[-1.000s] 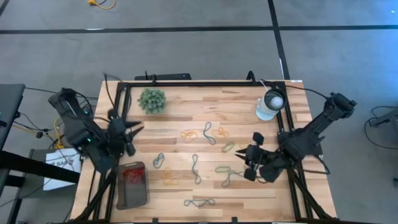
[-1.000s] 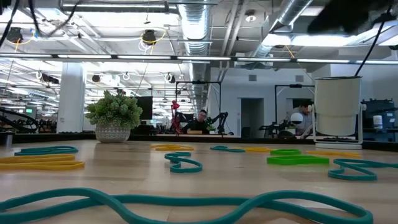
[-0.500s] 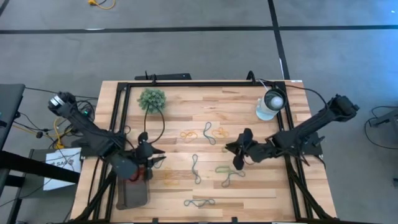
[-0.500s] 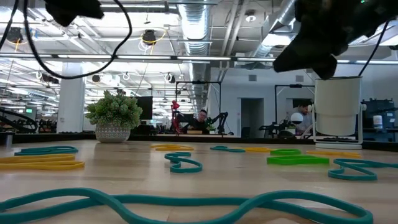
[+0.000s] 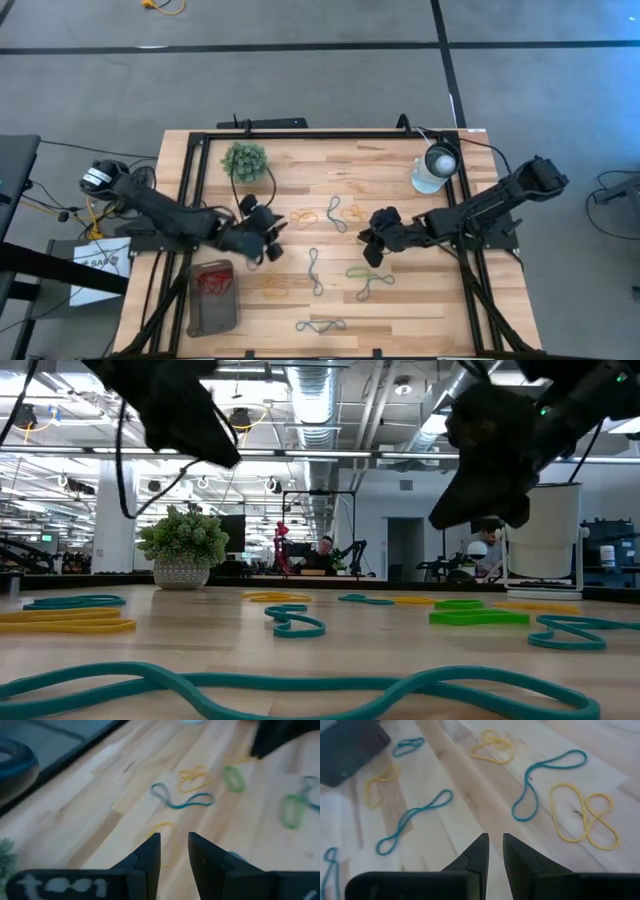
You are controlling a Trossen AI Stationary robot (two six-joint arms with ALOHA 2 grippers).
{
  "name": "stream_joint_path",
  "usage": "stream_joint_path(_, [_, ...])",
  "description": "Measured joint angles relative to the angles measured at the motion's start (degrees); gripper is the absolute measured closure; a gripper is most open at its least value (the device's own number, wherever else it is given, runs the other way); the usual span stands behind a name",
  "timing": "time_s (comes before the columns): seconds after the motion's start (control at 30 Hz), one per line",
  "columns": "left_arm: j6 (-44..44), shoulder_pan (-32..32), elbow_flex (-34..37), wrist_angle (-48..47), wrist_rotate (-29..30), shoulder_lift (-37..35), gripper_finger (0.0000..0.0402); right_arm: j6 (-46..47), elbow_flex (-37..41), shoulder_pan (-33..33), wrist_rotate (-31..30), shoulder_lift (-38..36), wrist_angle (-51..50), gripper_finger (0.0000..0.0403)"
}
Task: Pick and place items into bin
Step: Put the yellow rubber band into the black bin
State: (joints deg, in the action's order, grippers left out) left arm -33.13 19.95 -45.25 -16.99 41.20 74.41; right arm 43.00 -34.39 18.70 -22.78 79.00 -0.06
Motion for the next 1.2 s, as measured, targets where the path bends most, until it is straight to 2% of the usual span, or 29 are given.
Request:
stream_joint_path(0.17, [0.46, -8.61, 0.0, 3.28, -10.42, 4.76, 0.0313, -5.71, -0.01, -1.32, 0.04, -0.65, -0.28, 0.0352])
stream_joint_path(0.33, [4.68, -14.58, 0.0, 8.21, -17.91, 9.64, 0.0313, -8.93, -0.02, -2.03, 0.4, -5.95, -3.78, 0.0352])
stream_joint_path(0.5, [5.99, -18.5, 0.0, 10.86, -18.68, 11.83, 0.0313, -9.02, -0.04, -1.92, 0.36, -12.67, -12.32, 0.0352])
stream_joint_path(0.63, [6.0, -20.87, -0.07, 12.16, -21.14, 12.93, 0.0313, -9.02, -0.04, -1.93, 0.15, -14.71, -16.58, 0.0352])
stream_joint_path(0.77, [5.22, -21.4, -0.05, 13.03, -21.46, 15.66, 0.0313, -7.16, -0.09, -1.92, -0.77, -13.26, -17.18, 0.0352])
stream_joint_path(1.0, [5.19, -21.47, 0.0, 16.57, -23.52, 23.31, 0.0313, 0.74, 0.0, 0.17, -7.66, -8.07, -17.12, 0.0352])
stream_joint_path(1.2, [4.95, -21.68, 0.0, 15.98, -23.59, 25.16, 0.0313, 5.06, -0.02, 4.01, -10.35, -4.65, -16.96, 0.0352])
